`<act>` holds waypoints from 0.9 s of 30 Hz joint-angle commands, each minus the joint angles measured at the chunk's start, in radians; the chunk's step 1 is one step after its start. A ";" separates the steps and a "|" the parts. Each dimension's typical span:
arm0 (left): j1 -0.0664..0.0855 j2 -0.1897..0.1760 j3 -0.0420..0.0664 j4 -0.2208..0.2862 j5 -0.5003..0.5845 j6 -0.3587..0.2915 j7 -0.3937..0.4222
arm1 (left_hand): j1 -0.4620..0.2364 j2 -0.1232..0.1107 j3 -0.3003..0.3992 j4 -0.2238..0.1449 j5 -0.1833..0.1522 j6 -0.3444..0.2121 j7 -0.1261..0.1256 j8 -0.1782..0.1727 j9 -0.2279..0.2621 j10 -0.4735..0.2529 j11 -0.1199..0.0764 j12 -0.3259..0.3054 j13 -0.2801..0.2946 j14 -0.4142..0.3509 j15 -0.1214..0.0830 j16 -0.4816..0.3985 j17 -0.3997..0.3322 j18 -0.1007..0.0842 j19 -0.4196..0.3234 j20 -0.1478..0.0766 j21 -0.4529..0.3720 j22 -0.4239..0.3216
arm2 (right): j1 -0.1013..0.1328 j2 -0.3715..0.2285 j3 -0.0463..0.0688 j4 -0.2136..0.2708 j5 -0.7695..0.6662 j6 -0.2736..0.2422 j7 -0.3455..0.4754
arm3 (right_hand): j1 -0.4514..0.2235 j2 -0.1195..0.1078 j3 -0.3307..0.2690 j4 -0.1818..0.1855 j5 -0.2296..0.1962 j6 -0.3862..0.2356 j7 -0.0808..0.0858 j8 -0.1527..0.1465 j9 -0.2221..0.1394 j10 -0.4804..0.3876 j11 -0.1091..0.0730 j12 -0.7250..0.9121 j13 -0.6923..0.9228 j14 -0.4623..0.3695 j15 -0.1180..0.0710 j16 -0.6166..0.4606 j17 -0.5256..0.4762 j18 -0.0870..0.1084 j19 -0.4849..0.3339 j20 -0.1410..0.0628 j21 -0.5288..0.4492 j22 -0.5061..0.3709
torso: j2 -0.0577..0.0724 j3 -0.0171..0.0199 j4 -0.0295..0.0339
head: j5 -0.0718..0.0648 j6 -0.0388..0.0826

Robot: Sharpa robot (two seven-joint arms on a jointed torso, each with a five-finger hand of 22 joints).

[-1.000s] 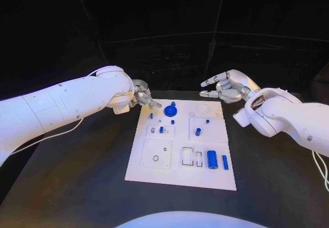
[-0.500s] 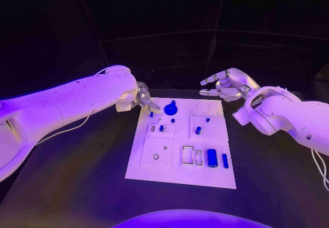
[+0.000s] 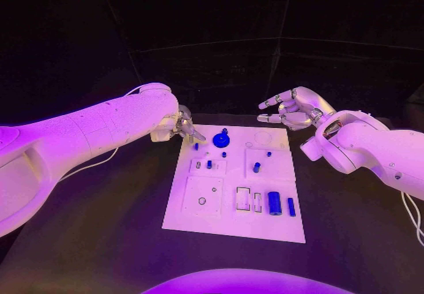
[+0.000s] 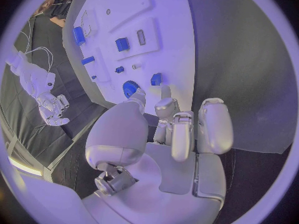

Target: Assemble the parts on the task board

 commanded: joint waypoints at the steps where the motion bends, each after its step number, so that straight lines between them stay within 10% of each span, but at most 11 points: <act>1: -0.001 0.006 0.000 -0.010 -0.013 0.030 0.002 | 0.012 0.000 -0.005 0.000 -0.005 0.007 0.003 -0.004 -0.002 -0.004 0.000 -0.002 0.002 0.106 0.004 0.003 0.263 0.012 -0.001 0.007 -0.002 0.001 | 0.002 0.002 0.000 0.000 0.002 0.007 0.007 | -0.009 0.003 -0.004 0.000 0.001 -0.002 0.001 0.005 -0.001 -0.002 -0.004 -0.005 -0.002 0.060 -0.009 -0.003 0.067 0.015 -0.003 -0.004 -0.006 -0.001 | 0.000 0.0000 0.0005 | -0.002 -0.002; 27: -0.015 0.027 -0.004 -0.032 -0.010 0.032 0.018 | 0.043 0.014 -0.023 -0.008 -0.005 0.020 0.001 -0.008 -0.014 -0.006 -0.001 -0.002 -0.001 0.106 0.004 0.003 0.263 0.012 -0.001 0.007 -0.003 0.002 | 0.002 0.006 0.000 -0.003 0.002 0.010 0.008 | -0.006 0.006 -0.003 -0.001 0.003 -0.003 0.001 0.006 -0.001 -0.001 -0.004 -0.004 -0.001 0.060 -0.009 -0.003 0.068 0.015 -0.003 -0.005 -0.007 -0.002 | 0.000 0.0008 0.0013 | -0.002 -0.011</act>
